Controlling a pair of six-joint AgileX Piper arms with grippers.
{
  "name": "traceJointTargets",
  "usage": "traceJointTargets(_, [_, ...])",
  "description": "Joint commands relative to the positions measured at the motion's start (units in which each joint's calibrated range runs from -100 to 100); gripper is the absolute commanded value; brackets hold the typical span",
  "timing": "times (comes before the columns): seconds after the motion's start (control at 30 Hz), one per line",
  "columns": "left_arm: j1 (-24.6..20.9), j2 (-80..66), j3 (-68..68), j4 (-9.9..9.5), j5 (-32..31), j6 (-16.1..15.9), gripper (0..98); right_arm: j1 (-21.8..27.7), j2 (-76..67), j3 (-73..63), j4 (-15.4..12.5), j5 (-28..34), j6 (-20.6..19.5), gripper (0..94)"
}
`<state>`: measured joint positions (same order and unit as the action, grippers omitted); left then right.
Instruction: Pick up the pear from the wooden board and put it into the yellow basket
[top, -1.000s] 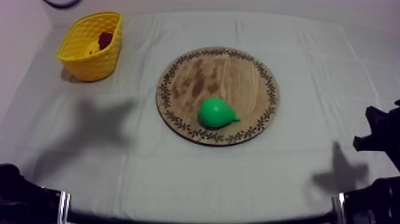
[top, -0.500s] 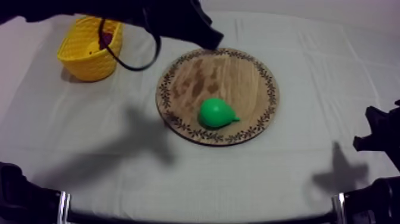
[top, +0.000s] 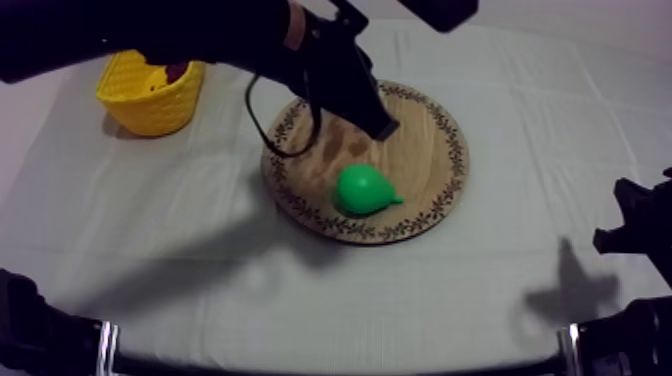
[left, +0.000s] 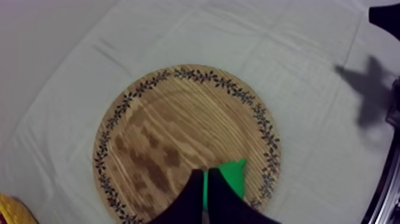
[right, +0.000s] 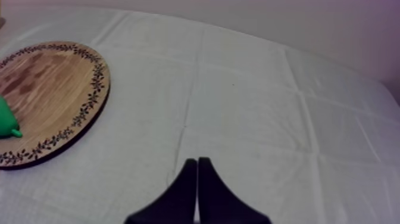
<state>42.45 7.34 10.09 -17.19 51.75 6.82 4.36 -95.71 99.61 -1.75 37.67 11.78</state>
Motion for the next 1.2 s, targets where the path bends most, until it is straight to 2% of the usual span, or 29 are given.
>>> traceJointTargets(0.0, [0.0,1.2,-0.2,-0.03,-0.1,-1.2,0.0,0.0,0.0,0.1,0.0,0.1,0.0,0.5])
traceJointTargets(0.27, [0.1,5.2,-0.8,0.37,-0.3,-4.3,0.0,0.0,0.0,0.1,0.0,0.1,0.0,0.5])
traceJointTargets(0.47, [-0.1,6.7,-1.2,2.02,-0.3,-7.7,1.1,0.0,0.0,0.1,0.0,0.1,0.0,0.5])
traceJointTargets(0.5, [-0.2,6.9,-1.5,2.41,-0.2,-8.4,4.2,0.0,0.0,0.1,0.0,0.1,0.0,0.5])
traceJointTargets(0.7, [-0.7,7.8,-2.5,4.08,1.8,-11.0,39.1,0.0,0.0,0.1,0.0,0.1,0.0,0.5])
traceJointTargets(0.83, [-1.1,8.4,-3.6,4.35,6.8,-12.2,70.4,0.0,0.0,0.1,0.0,0.1,0.0,0.5])
traceJointTargets(0.9, [-1.2,8.5,-4.2,4.32,9.9,-12.9,82.9,0.0,0.0,0.1,0.0,0.1,0.0,0.5])
traceJointTargets(1.0, [-1.3,8.7,-4.8,4.29,13.2,-13.9,91.5,0.0,0.0,0.1,0.0,0.1,0.0,0.5])
traceJointTargets(1.17, [-1.4,8.6,-5.2,4.34,15.8,-14.5,95.3,0.0,0.0,0.1,0.0,0.1,0.0,0.5])
